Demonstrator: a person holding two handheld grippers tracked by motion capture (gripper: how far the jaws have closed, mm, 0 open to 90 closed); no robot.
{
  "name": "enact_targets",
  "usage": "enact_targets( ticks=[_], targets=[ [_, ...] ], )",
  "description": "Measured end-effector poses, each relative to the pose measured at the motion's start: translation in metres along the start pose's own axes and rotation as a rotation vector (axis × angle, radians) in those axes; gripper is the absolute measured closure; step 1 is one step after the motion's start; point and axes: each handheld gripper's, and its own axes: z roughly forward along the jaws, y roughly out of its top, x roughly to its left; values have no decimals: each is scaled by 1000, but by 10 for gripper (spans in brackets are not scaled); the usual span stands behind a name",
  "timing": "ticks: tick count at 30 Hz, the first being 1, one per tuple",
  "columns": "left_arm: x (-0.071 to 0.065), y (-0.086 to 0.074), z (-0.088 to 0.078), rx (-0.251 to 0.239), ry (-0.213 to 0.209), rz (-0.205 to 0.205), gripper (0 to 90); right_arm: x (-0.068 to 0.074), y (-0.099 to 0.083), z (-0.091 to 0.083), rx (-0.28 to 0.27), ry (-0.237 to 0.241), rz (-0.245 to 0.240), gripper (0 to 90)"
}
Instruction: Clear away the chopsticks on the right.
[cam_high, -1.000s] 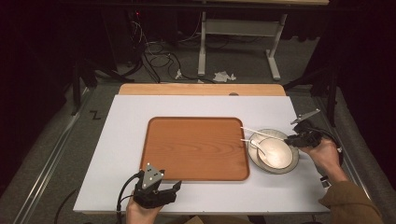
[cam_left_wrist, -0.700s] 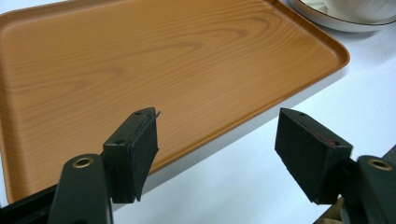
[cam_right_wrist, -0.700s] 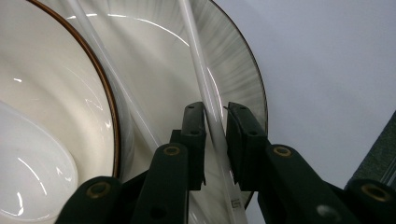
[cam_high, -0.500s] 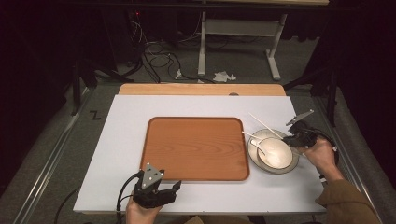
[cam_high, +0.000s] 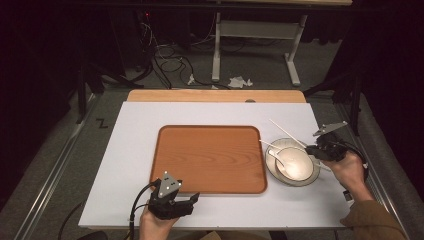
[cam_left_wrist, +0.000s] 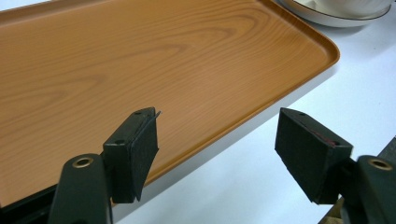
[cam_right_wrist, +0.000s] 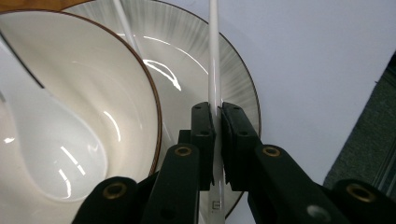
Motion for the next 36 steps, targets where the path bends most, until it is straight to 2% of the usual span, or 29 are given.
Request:
enact_targets(
  ticks=[7, 10, 16, 18, 25, 31, 36],
  targets=[
    [-3, 8, 12, 15, -39, 29, 297, 9, -8, -29, -78, -11, 26, 854],
    [-5, 11, 17, 32, -37, 39, 298, 17, -11, -39, -108, -9, 41, 853],
    [-7, 17, 25, 39, -63, 60, 298, 42, -11, -57, -153, -1, -2, 853],
    [-8, 18, 27, 38, -74, 65, 298, 51, -11, -62, -159, 4, -4, 853],
    [-11, 23, 35, 48, -102, 89, 300, 80, -11, -70, -189, 31, 2, 852],
    [-12, 26, 39, 58, -117, 99, 302, 97, -8, -69, -189, 44, -3, 852],
    [-12, 27, 42, 62, -127, 101, 302, 113, -4, -64, -199, 74, -3, 852]
  ],
)
